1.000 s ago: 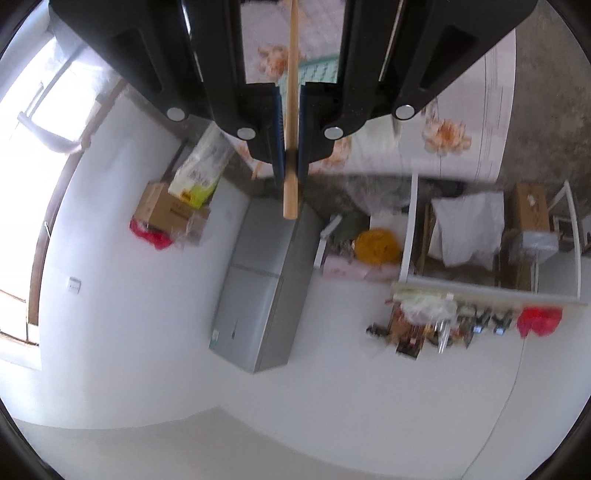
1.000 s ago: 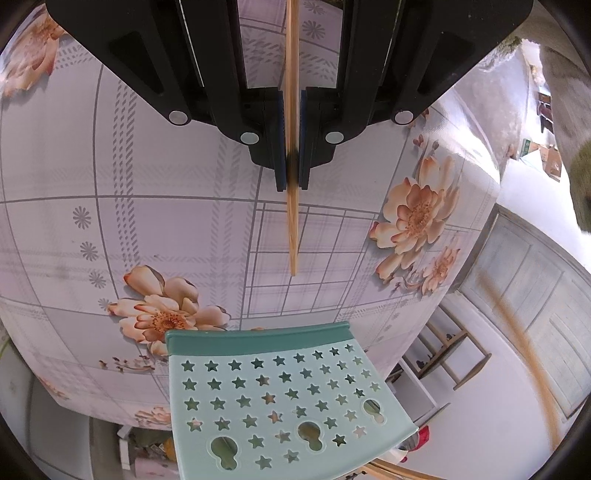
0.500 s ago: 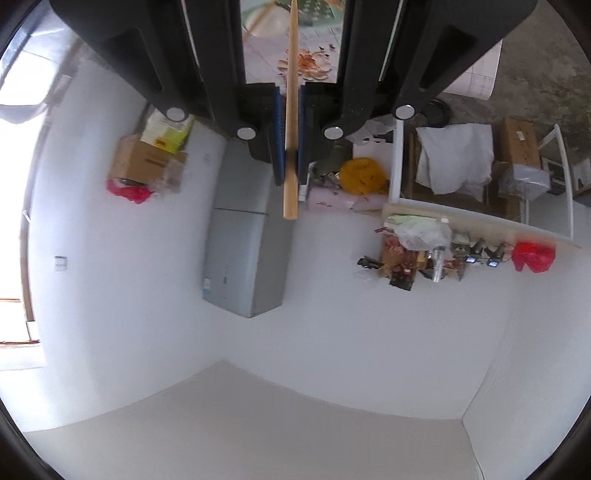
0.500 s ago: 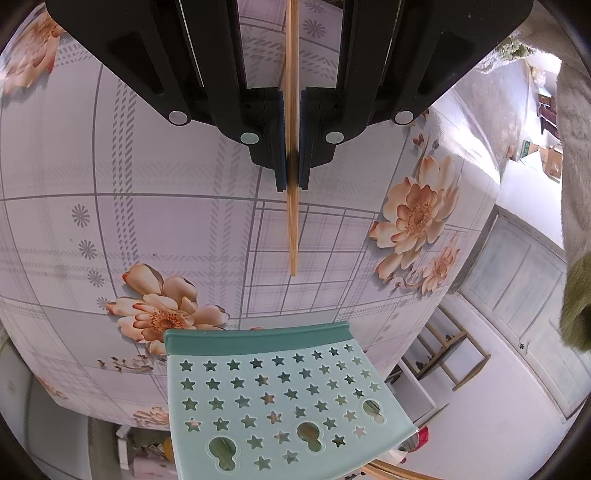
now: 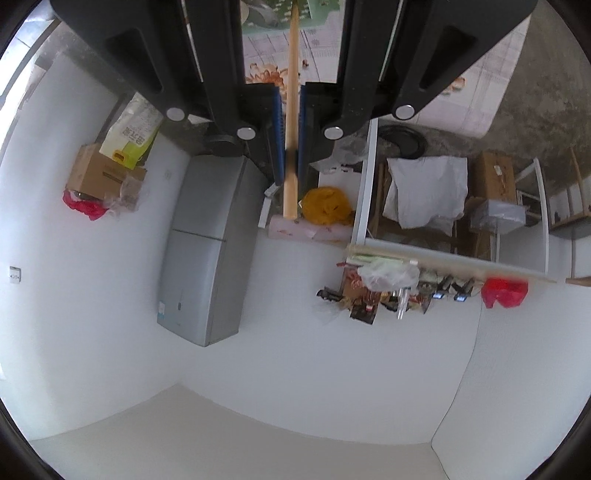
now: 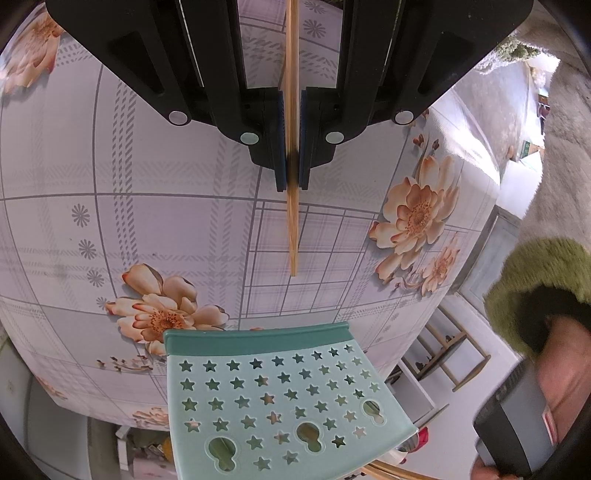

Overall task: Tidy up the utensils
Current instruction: 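Lower the chopstick into the green holder and open the left gripper, then raise the right gripper's chopstick above the green holder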

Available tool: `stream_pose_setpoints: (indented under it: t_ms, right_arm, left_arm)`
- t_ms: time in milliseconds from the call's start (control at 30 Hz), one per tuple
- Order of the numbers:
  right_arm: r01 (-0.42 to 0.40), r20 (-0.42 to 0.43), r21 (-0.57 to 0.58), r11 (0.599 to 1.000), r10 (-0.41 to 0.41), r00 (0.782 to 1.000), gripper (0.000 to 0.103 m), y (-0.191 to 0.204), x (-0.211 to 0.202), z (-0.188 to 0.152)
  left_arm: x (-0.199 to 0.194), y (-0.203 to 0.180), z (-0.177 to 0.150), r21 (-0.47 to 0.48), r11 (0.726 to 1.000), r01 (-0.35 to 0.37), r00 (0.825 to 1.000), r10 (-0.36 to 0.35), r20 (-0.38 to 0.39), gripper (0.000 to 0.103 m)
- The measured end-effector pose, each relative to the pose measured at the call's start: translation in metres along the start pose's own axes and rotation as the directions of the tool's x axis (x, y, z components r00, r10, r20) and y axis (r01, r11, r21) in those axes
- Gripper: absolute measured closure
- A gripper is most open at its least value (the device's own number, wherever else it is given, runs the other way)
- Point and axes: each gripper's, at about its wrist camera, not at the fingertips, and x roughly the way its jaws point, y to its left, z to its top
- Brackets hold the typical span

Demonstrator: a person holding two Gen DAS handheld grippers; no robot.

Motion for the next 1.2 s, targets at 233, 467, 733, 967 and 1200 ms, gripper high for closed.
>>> stream_pose_setpoints:
  t_ms: [233,467,733,967,1200]
  right_arm:
    - [0.009,0.002,-0.005,1.0,-0.009,1.0,0.099,0.002,0.001,-0.001]
    - [0.019,0.001,-0.009,1.0,-0.019,1.0,0.098,0.004,0.003,-0.001]
    - [0.023,-0.001,-0.008,1.0,-0.023,1.0,0.099,0.005,0.005,0.0]
    - [0.031,0.006,-0.009,0.999,-0.031,0.999,0.099,0.005,0.005,0.0]
    - [0.031,0.036,0.003,1.0,-0.031,0.999,0.099,0.002,-0.009,0.004]
  left_arm:
    - [-0.01,-0.002,-0.021,0.021,1.0,0.01,1.0,-0.009,-0.028,0.097]
    - [-0.028,0.002,-0.021,0.034,0.999,0.026,1.0,-0.025,-0.011,0.076]
    - [-0.065,0.004,-0.017,0.046,0.998,0.053,0.999,-0.053,-0.002,0.057]
    - [-0.097,0.024,-0.035,0.01,0.998,0.063,0.994,-0.062,-0.085,0.044]
    - [-0.113,0.051,-0.086,-0.043,0.999,0.013,0.967,-0.024,-0.252,0.039]
